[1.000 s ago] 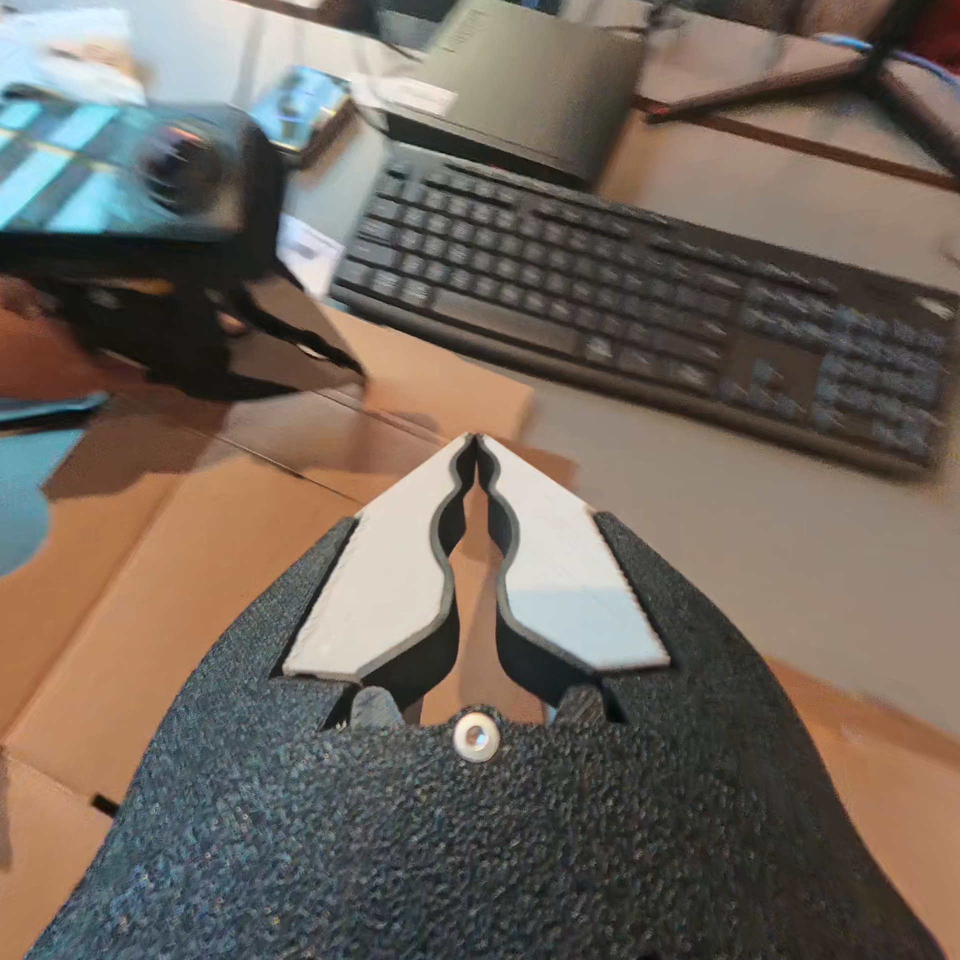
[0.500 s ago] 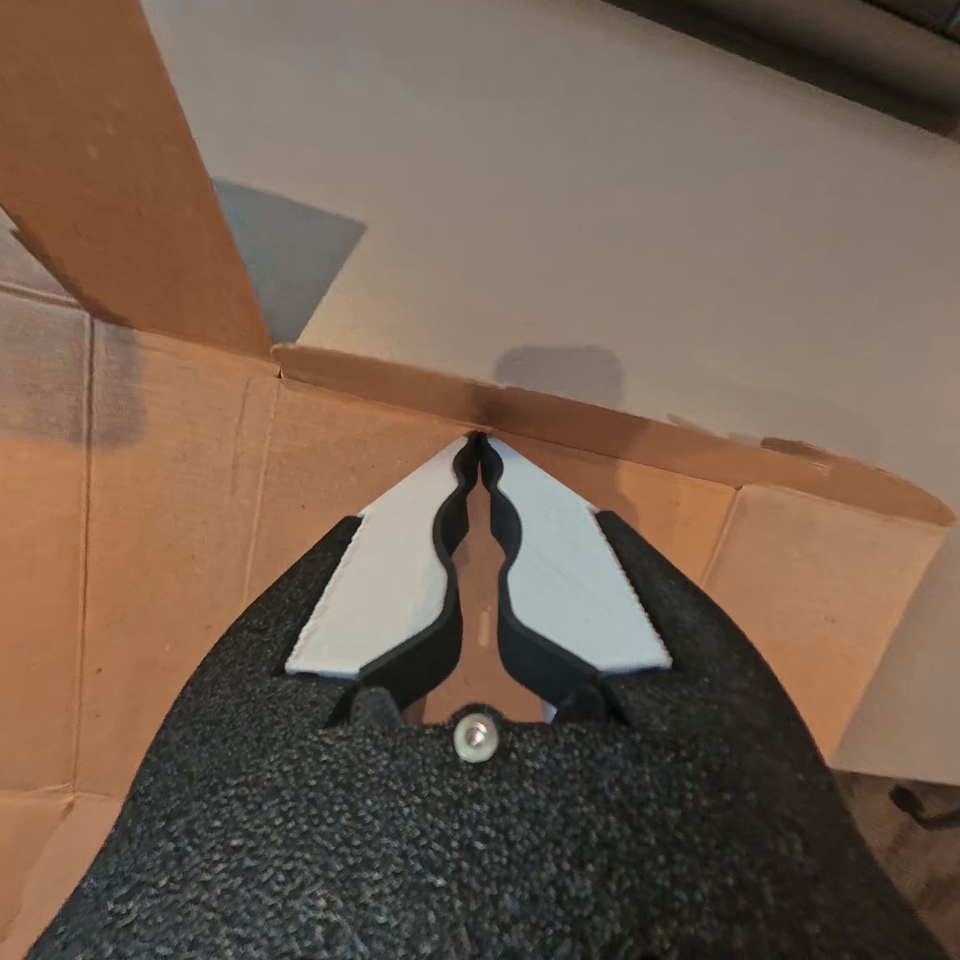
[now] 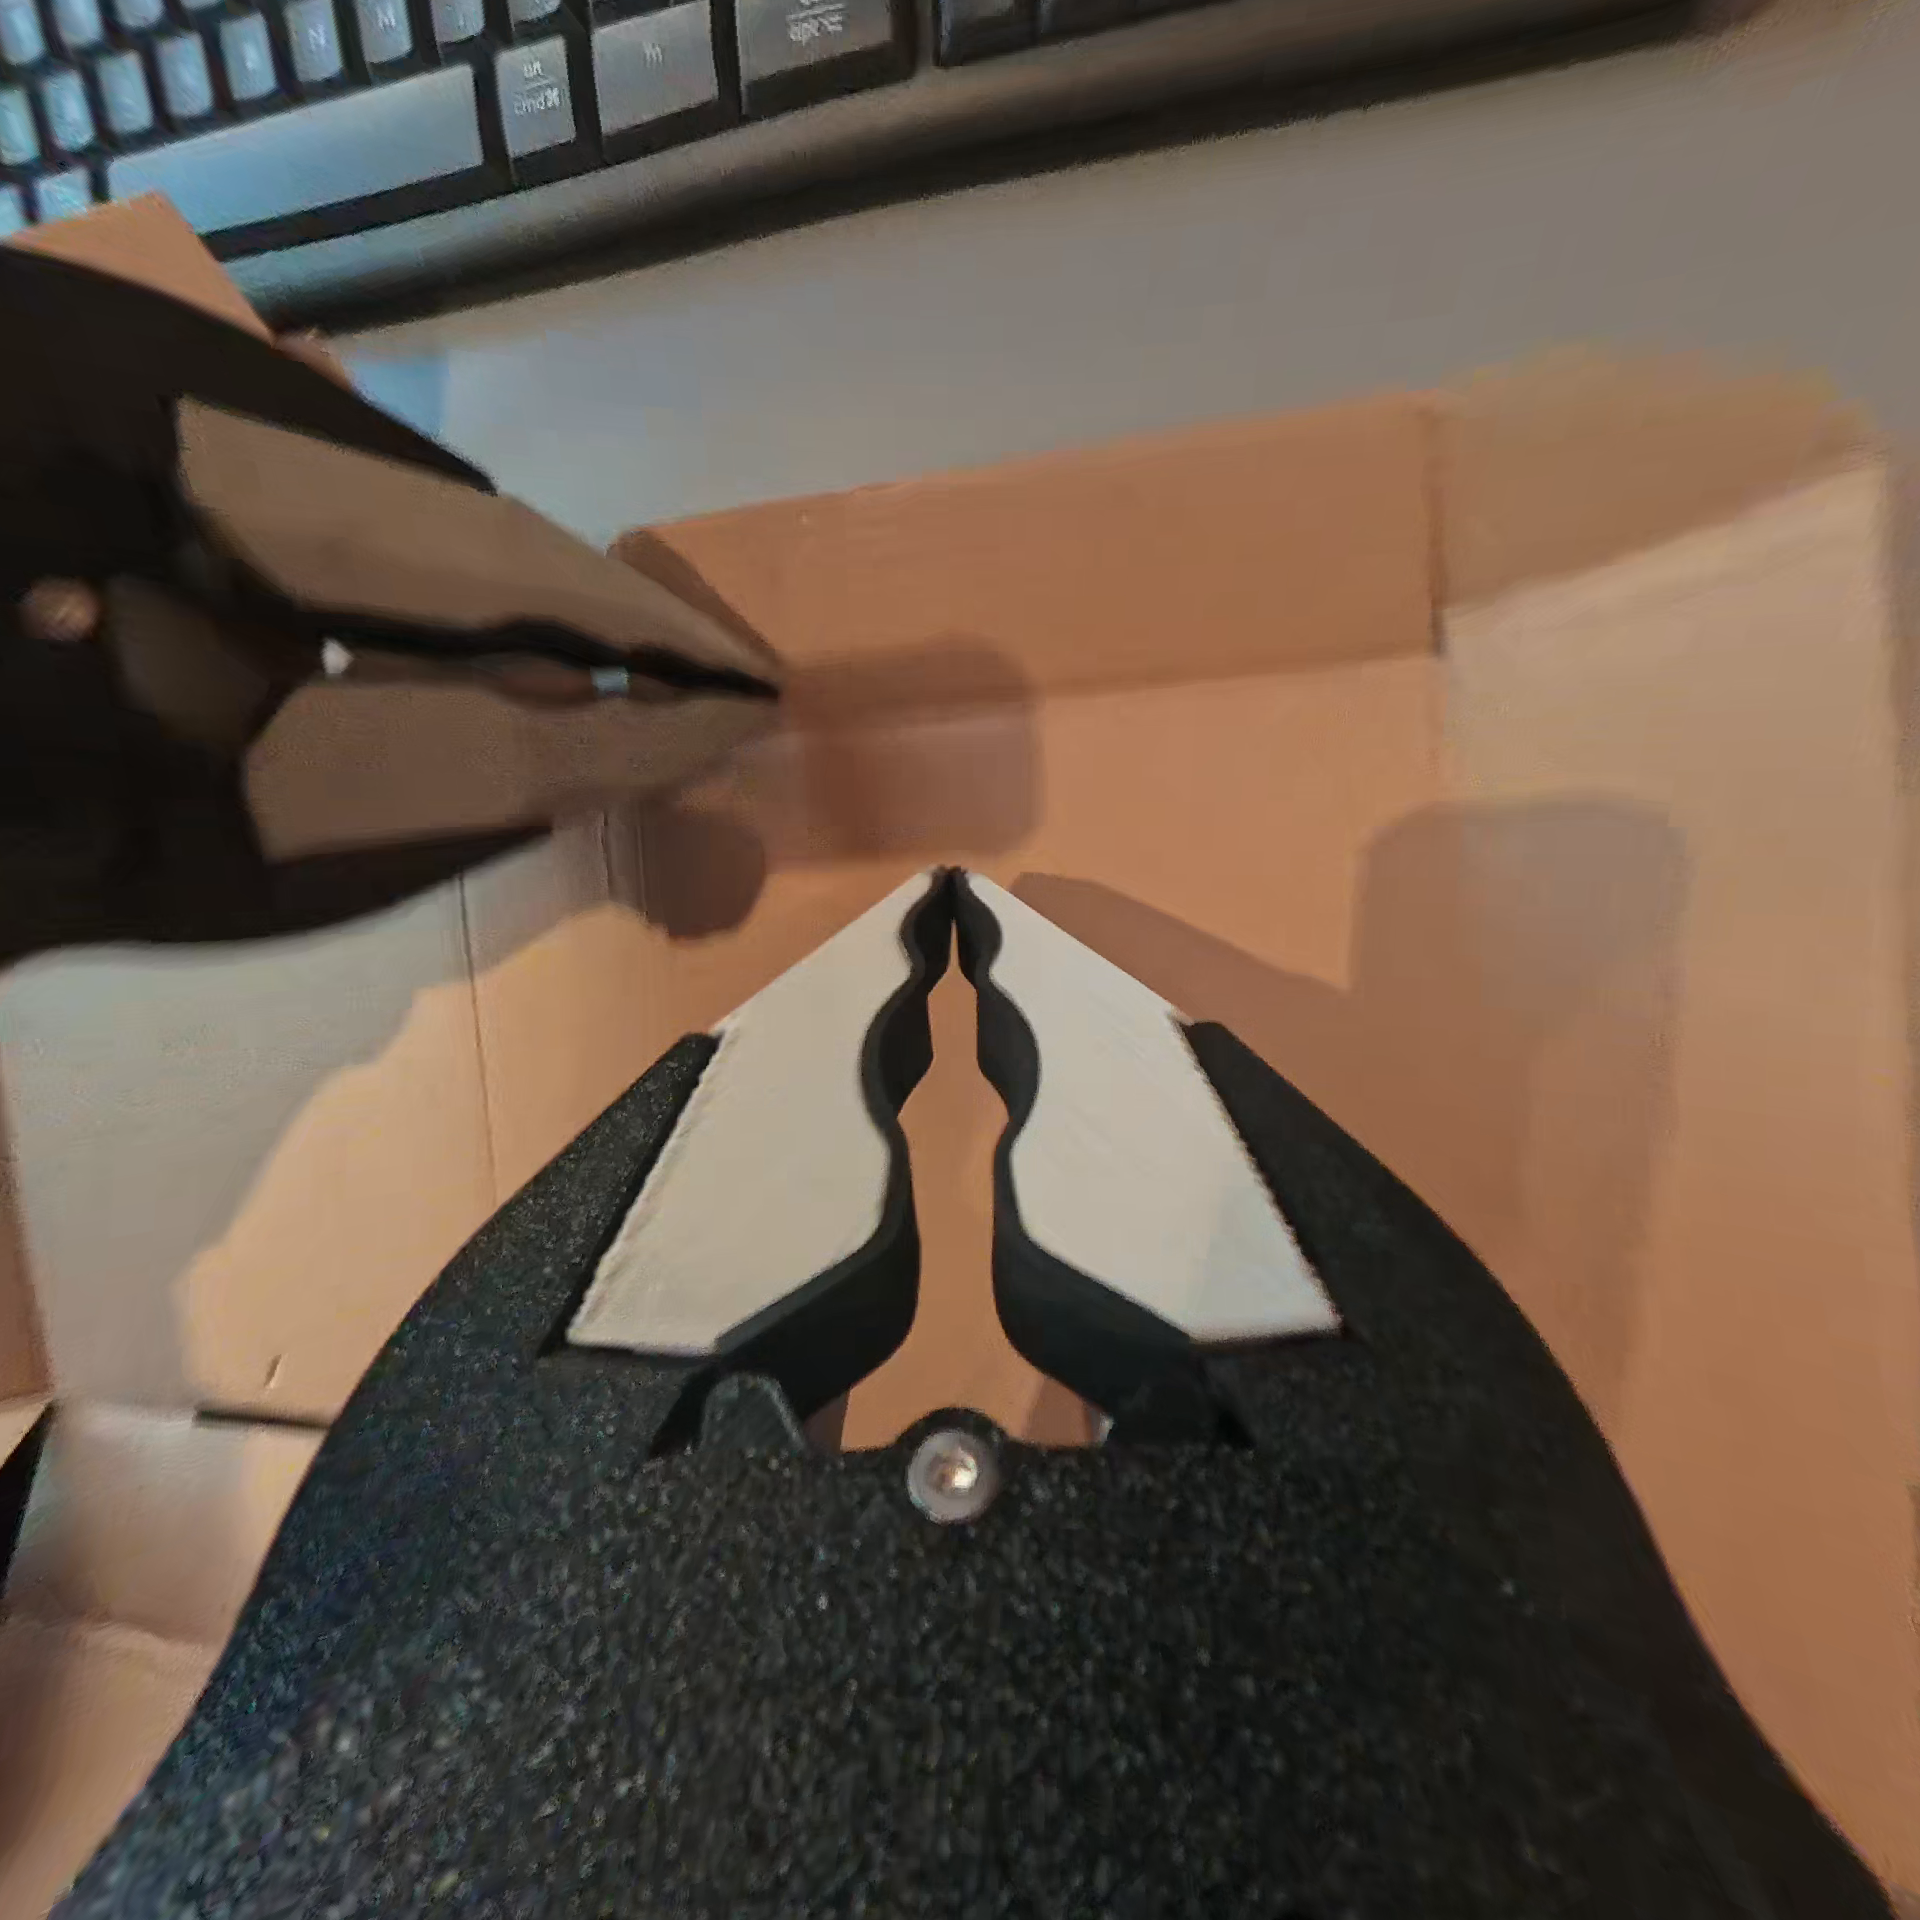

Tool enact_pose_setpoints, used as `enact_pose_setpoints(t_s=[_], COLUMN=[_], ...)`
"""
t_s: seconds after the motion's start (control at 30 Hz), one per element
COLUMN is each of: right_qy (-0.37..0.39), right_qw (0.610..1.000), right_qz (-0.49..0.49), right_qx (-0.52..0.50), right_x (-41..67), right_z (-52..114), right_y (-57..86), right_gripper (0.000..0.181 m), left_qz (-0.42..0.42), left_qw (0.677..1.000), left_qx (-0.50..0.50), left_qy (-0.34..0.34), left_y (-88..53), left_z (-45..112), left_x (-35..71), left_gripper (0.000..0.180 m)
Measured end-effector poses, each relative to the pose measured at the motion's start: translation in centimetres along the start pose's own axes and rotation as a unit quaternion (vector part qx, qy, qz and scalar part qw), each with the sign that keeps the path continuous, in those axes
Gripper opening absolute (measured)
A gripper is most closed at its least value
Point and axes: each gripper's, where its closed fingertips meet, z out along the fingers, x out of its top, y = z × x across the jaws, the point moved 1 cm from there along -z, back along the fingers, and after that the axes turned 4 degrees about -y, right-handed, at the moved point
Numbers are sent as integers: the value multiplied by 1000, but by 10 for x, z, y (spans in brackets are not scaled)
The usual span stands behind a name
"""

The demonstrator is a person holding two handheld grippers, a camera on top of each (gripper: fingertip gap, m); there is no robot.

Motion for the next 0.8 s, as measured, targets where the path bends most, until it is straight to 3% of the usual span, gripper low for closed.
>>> enact_pose_setpoints(t_s=[0.3, 0.53, 0.63, 0.8], right_qy=[-141, -173, -166, -44], right_qw=[987, 981, 980, 996], right_qz=[69, 38, 47, 4], right_qx=[-34, -75, -100, -73], right_x=[-175, -178, -141, -10], right_z=[-42, -39, -80, -65], right_y=[14, 22, 47, 70], right_gripper=[0, 0, 0, 0], left_qz=[-11, -19, -12, -19], left_qw=[999, 999, 999, 999], left_qx=[-42, -46, -48, -49], left_qy=[-13, -7, -13, -6], left_y=[-2, -8, -9, -10], left_z=[4, 4, 4, 4], left_x=[-2, -4, -5, -5], left_gripper=[0, 0, 0, 0])
